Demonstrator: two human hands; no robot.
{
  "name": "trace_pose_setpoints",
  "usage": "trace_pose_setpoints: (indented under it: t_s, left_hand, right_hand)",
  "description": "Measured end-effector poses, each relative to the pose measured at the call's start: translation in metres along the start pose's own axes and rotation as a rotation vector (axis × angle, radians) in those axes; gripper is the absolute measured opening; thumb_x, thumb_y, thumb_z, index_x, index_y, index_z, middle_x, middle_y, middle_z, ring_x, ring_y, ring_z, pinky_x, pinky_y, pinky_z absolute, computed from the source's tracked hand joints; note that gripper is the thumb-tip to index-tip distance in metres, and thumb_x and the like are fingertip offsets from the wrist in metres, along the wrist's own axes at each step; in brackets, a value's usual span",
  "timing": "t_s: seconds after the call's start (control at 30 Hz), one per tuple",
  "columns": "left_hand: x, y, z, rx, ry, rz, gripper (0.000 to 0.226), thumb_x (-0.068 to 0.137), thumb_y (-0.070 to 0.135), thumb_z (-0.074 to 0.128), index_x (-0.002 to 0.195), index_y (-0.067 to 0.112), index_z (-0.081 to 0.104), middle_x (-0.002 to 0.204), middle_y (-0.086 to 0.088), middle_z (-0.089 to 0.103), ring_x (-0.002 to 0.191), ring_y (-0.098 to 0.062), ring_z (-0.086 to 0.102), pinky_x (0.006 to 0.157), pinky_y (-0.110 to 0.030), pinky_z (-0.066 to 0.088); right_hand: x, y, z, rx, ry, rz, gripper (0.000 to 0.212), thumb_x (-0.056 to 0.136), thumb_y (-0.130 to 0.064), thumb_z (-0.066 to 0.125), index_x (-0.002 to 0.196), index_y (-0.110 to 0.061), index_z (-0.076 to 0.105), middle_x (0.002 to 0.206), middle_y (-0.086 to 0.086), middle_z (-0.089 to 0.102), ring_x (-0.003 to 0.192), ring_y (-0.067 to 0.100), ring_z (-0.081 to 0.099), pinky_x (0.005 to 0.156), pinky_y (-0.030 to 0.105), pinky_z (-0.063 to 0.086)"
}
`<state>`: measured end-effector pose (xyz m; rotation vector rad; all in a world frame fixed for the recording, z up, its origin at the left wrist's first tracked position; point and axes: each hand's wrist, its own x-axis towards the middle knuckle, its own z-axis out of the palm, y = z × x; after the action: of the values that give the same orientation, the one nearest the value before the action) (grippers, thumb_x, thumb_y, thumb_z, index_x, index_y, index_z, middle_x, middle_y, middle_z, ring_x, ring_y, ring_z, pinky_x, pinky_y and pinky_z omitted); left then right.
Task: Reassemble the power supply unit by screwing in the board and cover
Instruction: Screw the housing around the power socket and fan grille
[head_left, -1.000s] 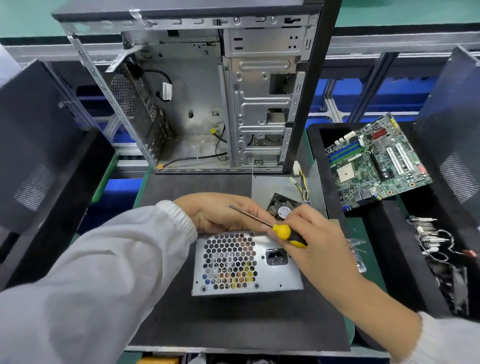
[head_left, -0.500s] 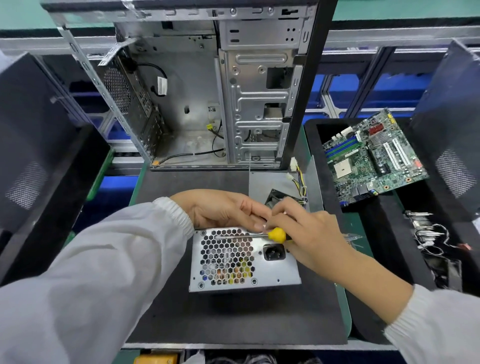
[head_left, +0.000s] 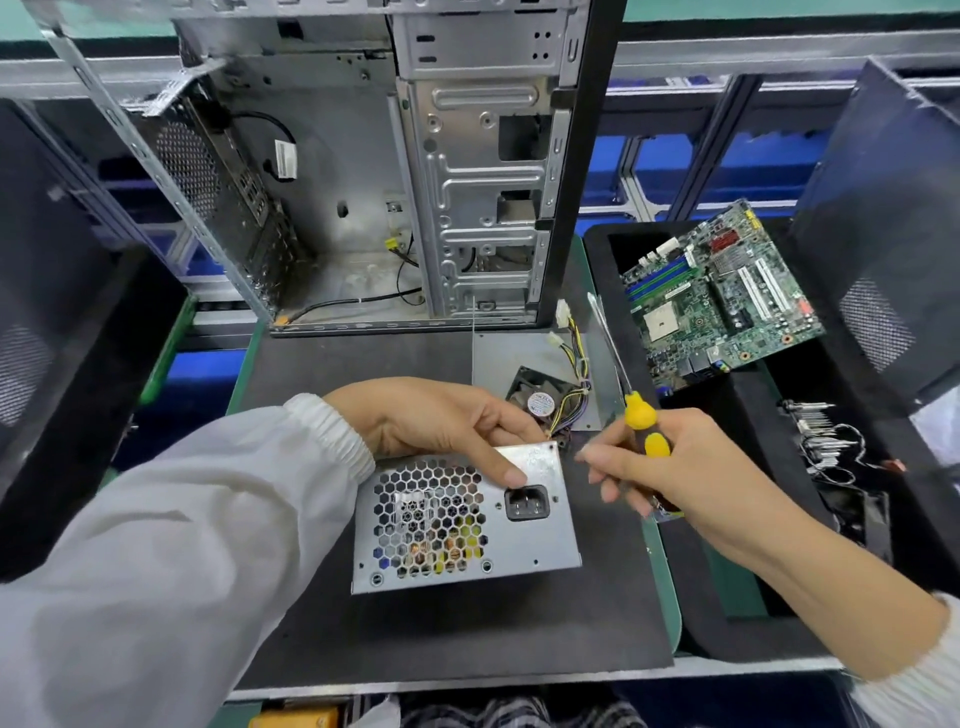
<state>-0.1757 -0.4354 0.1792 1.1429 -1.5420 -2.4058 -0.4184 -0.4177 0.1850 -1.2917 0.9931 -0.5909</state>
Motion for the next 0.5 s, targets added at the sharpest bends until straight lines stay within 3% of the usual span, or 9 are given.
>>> trace_pose_setpoints:
  t_s: [0.17,0.27,0.5]
  left_hand:
    - [-0.001,-0.003,0.001,0.040,0.014,0.028,0.030,0.093,-0.004,0.058,0.123,-0.006,0.056,0.103,-0.009,0.069,0.085,-0.012,0.068,0.074,-0.020,0.055]
    - [-0.002,-0.002,0.003,0.049,0.016,0.044,0.024,0.094,-0.006,0.056,0.117,-0.001,0.059,0.087,0.005,0.073,0.073,-0.001,0.066,0.061,-0.010,0.049]
    - [-0.002,-0.001,0.002,0.047,0.005,0.066,0.021,0.094,-0.004,0.057,0.111,0.007,0.062,0.091,0.004,0.074,0.080,-0.005,0.068,0.068,-0.014,0.050]
  right_hand:
    - [-0.008,-0.003,-0.005,0.001,-0.163,0.083,0.016,0.081,-0.012,0.067,0.090,0.001,0.071,0.081,0.018,0.071,0.074,0.027,0.071,0.055,0.021,0.053]
    - [-0.012,-0.005,-0.003,-0.040,-0.141,0.044,0.009,0.084,-0.006,0.066,0.092,-0.004,0.071,0.079,0.017,0.071,0.074,0.028,0.071,0.056,0.022,0.053]
    - [-0.011,-0.005,0.009,-0.105,-0.134,-0.056,0.004,0.084,-0.004,0.067,0.084,-0.002,0.064,0.074,0.014,0.070,0.068,0.026,0.071,0.049,0.025,0.052]
